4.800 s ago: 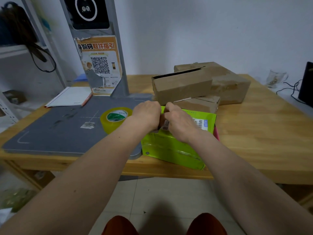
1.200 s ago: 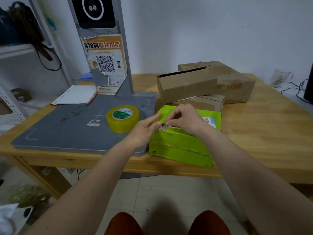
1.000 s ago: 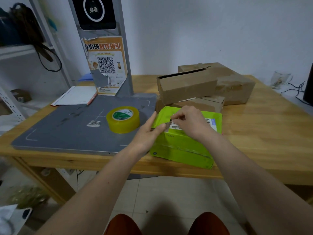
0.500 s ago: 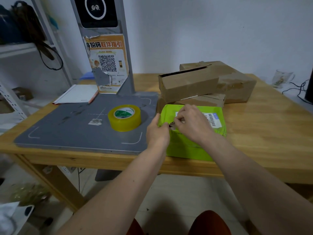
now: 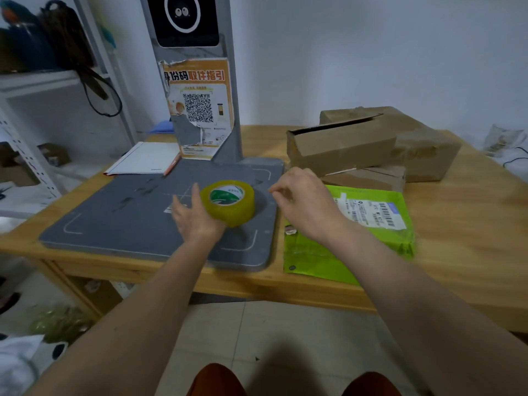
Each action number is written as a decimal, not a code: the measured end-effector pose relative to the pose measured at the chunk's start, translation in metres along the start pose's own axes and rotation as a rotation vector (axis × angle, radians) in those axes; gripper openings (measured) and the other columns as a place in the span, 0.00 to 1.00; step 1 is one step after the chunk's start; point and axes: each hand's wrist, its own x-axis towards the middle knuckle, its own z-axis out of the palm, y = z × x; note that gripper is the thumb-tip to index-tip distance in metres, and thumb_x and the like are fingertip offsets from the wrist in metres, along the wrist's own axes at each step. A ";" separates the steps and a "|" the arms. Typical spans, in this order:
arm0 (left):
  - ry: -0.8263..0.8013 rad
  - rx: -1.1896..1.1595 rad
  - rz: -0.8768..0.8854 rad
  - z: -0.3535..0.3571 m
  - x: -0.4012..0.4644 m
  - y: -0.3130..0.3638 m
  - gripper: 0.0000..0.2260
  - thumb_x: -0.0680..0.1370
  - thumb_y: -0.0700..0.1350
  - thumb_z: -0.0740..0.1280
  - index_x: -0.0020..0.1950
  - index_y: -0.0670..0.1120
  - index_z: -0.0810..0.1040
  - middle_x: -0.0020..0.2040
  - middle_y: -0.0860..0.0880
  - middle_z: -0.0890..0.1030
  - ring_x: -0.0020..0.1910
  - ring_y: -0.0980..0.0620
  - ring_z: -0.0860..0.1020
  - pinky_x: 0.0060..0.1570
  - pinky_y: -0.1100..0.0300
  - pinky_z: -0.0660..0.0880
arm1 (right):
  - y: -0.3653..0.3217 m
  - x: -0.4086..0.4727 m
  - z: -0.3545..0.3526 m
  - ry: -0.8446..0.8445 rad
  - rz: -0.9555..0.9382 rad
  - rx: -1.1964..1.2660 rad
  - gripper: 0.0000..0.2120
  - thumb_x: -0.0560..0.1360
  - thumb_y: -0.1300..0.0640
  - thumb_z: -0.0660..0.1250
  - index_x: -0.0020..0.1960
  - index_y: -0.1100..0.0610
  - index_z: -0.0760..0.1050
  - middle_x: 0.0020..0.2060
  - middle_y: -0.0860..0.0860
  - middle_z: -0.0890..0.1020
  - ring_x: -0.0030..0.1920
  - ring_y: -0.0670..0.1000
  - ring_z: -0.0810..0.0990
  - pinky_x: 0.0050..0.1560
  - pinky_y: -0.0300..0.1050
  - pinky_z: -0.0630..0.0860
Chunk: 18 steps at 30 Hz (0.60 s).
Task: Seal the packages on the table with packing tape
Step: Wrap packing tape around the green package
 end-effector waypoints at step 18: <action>-0.259 -0.354 0.107 -0.019 0.071 -0.054 0.39 0.75 0.25 0.60 0.81 0.47 0.48 0.78 0.47 0.60 0.76 0.47 0.62 0.69 0.55 0.66 | -0.049 0.067 0.136 -0.406 0.236 -0.158 0.19 0.77 0.56 0.68 0.66 0.57 0.69 0.66 0.55 0.72 0.73 0.57 0.58 0.72 0.70 0.53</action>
